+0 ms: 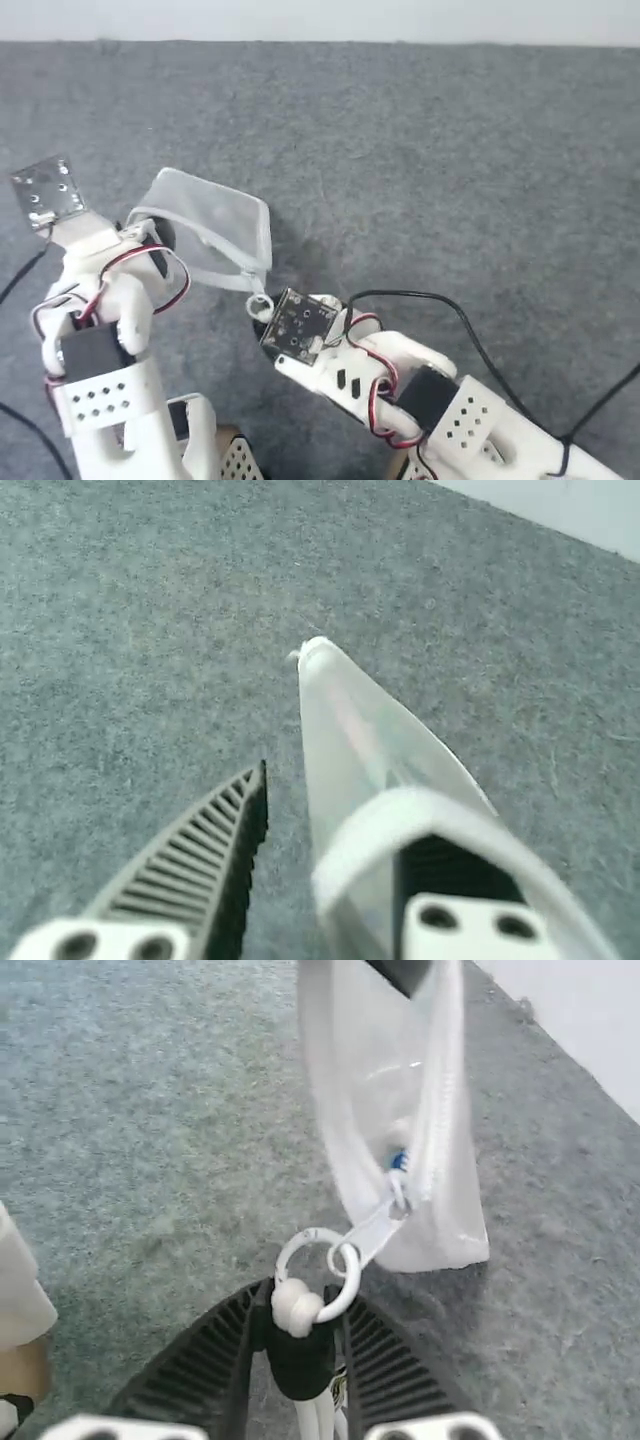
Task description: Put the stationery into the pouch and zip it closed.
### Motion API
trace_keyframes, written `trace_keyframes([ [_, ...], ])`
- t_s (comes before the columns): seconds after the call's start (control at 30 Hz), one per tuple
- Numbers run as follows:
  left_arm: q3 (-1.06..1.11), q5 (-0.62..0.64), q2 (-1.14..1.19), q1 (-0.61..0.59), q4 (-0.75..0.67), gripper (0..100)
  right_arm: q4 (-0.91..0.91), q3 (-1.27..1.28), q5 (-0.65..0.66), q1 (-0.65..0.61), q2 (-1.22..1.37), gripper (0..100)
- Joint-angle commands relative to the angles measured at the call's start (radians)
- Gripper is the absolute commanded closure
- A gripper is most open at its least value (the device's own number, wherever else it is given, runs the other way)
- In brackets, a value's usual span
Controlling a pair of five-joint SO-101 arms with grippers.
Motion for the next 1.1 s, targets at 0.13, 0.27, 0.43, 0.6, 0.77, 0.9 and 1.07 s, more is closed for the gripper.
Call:
trace_keyframes([
  [0.13,-0.111,-0.002,0.018,0.101,0.080,75,0.102,-0.044,0.015,-0.082,-0.048,99.2],
  [0.27,-0.159,-0.071,0.018,0.135,0.120,74,0.153,-0.043,0.015,-0.125,-0.143,99.2],
  [0.43,-0.165,-0.144,0.018,0.262,0.120,74,0.234,-0.044,0.015,-0.173,-0.312,99.2],
  [0.6,-0.166,-0.192,0.018,0.390,0.120,74,0.246,-0.044,0.015,-0.168,-0.384,99.2],
  [0.77,-0.196,-0.275,0.018,0.459,0.146,74,0.246,-0.041,0.015,-0.168,-0.386,99.2],
  [0.9,-0.259,-0.358,0.018,0.522,0.233,74,0.246,-0.041,0.014,-0.168,-0.395,99.2],
  [1.07,-0.386,-0.370,0.018,0.539,0.344,74,0.239,-0.041,0.009,-0.166,-0.395,99.2],
])
